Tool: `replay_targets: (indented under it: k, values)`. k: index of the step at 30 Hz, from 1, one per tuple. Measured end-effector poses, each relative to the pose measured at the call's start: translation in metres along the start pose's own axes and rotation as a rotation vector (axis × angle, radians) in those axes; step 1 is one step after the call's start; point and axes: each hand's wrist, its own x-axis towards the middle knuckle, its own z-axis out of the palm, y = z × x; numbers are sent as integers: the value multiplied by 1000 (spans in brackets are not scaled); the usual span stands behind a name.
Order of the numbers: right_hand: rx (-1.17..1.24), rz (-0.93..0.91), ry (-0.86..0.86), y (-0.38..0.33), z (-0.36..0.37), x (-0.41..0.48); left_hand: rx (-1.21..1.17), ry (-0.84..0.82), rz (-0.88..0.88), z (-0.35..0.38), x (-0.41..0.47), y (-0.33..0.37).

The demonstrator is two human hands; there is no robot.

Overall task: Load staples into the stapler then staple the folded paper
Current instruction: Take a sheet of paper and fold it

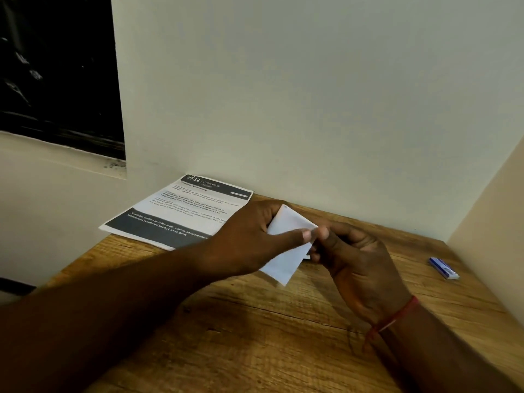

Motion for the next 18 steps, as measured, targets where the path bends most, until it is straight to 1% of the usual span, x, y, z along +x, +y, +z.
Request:
replay_targets:
  k: [1, 2, 5, 9, 15, 18]
  values:
    - [-48, -42, 21, 1, 1, -1, 133, 55, 49, 1, 0, -2]
    - [-92, -82, 40, 1, 2, -2, 196, 93, 89, 1, 1, -4]
    - [-230, -187, 86, -5, 7, -6, 218, 146, 186, 2, 2, -5]
    - [-444, -329, 125, -7, 10, -7, 243, 152, 215, 4, 2, -7]
    - [-793, -503, 214, -12, -3, -4, 135, 189, 266, 2, 4, -10]
    - [-811, -529, 221, -13, -5, -4, 53, 213, 265, 2, 4, -10]
